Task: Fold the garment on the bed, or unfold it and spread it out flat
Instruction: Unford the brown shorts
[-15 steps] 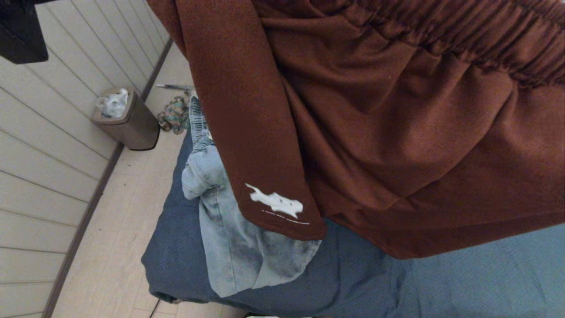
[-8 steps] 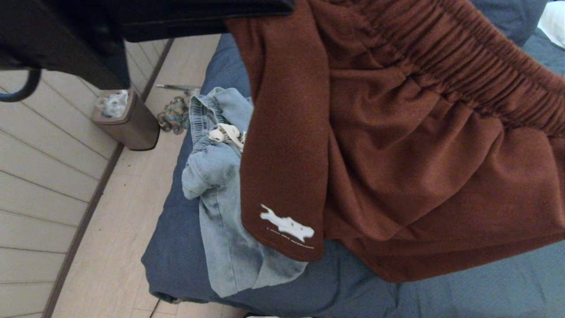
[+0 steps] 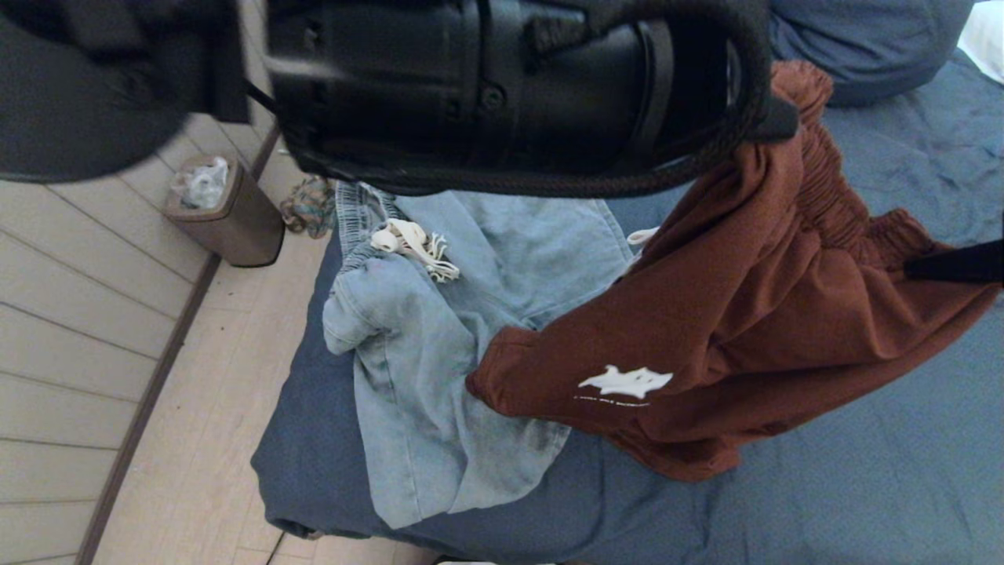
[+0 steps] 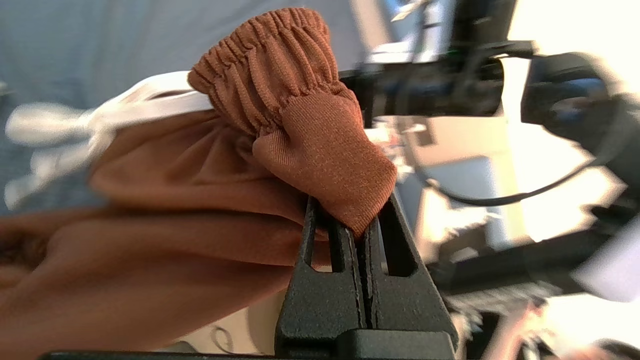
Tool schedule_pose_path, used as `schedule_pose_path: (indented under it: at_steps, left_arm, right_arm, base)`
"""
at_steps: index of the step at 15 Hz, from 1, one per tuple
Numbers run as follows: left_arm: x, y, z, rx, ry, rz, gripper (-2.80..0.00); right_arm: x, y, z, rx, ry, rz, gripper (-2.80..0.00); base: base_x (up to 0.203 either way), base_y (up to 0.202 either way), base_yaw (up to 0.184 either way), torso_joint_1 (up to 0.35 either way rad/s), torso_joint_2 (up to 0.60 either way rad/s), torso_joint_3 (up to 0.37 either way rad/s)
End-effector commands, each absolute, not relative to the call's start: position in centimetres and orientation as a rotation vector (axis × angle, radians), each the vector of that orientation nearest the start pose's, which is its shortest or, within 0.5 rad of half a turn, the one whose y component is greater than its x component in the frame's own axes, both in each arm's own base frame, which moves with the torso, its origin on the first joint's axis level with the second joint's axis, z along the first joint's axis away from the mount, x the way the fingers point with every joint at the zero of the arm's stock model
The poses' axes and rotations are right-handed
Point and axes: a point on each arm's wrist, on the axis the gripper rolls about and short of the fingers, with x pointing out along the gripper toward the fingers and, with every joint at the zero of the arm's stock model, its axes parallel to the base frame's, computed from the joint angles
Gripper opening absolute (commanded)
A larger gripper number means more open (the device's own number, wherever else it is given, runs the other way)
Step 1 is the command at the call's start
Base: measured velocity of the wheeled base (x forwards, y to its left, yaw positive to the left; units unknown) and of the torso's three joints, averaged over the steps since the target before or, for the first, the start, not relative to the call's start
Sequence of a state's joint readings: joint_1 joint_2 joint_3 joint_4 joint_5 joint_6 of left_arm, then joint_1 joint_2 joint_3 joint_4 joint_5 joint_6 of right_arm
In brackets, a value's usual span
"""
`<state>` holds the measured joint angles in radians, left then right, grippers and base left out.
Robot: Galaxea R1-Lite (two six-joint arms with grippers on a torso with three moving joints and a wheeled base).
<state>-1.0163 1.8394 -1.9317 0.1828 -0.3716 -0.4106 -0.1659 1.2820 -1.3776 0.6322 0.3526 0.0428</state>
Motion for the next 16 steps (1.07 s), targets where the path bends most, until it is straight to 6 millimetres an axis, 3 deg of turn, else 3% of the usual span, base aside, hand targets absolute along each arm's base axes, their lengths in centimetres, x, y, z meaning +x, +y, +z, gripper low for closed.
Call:
schedule_pose_path:
  at_steps: [1,3,5,7,11,13,16]
  left_arm:
    - [21.4,-33.2,32.7,-0.285,0.466,-1.286,-2.80]
    - [21.7,-33.1,32.4,-0.287,0.470,-1.262,-2.80]
    - [20.8,-32.0,32.9,-0.293,0.495,-1.263,-2.80]
    - [18.4,-30.9,33.2,-0.290,0.551,-1.287,-2.80]
    - [12.8,-26.7,34.9,-0.292,0.673,-1.328,-2.80]
    - [10.7,-24.3,35.7,-0.306,0.741,-1.328,-2.80]
    - [9.2,-22.6,34.4,-0.283,0.837,-1.307,-2.80]
  right_arm:
    - [20.9,-4.1,30.6,0.222,0.603,0.107,-2.80]
    - [21.4,-4.8,30.1,0.228,0.576,0.085,-2.80]
    - [19.8,-4.3,30.6,0.220,0.552,0.092,-2.80]
    - [16.3,-3.3,31.5,0.208,0.520,0.099,-2.80]
    - [8.0,-0.4,31.8,0.215,0.669,0.189,-2.80]
    - [5.3,0.1,31.9,0.213,0.687,0.202,-2.80]
    - [2.6,0.5,31.3,0.211,0.729,0.225,-2.80]
  base:
    - [0.000,0.000,0.000,0.000,0.00,0.000]
    - [0.000,0.000,0.000,0.000,0.00,0.000]
    - [0.000,0.000,0.000,0.000,0.00,0.000]
    - [0.000,0.000,0.000,0.000,0.00,0.000]
    - [0.000,0.000,0.000,0.000,0.00,0.000]
    - [0.000,0.000,0.000,0.000,0.00,0.000]
    - [0.000,0.000,0.000,0.000,0.00,0.000]
